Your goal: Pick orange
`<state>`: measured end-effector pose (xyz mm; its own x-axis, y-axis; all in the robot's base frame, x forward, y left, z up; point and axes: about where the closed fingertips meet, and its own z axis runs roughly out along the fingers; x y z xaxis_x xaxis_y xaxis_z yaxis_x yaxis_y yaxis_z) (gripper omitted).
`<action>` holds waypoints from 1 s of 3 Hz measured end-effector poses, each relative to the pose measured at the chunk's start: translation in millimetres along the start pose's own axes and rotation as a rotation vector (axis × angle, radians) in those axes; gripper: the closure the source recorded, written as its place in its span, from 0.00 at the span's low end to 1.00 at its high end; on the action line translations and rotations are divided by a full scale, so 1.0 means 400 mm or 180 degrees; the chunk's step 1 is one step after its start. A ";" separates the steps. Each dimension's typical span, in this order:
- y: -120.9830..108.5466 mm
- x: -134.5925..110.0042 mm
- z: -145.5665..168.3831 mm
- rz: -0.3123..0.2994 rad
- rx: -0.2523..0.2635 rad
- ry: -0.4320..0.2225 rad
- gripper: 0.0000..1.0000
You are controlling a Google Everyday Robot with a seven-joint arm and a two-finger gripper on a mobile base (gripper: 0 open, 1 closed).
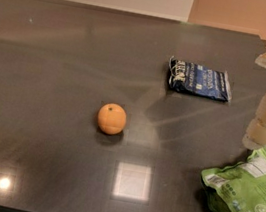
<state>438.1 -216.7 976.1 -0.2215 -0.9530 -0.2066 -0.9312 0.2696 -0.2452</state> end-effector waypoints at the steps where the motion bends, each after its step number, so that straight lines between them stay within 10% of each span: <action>1: 0.000 0.000 0.000 0.0000 0.0001 0.0000 0.00; 3: 0.000 -0.099 0.040 -0.0317 -0.0136 -0.0134 0.00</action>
Offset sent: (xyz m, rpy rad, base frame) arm 0.0108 0.0240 -0.0054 0.0189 0.0358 0.0910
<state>451.6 -176.8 969.0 -0.1159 -0.9679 -0.2230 -0.9597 0.1670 -0.2261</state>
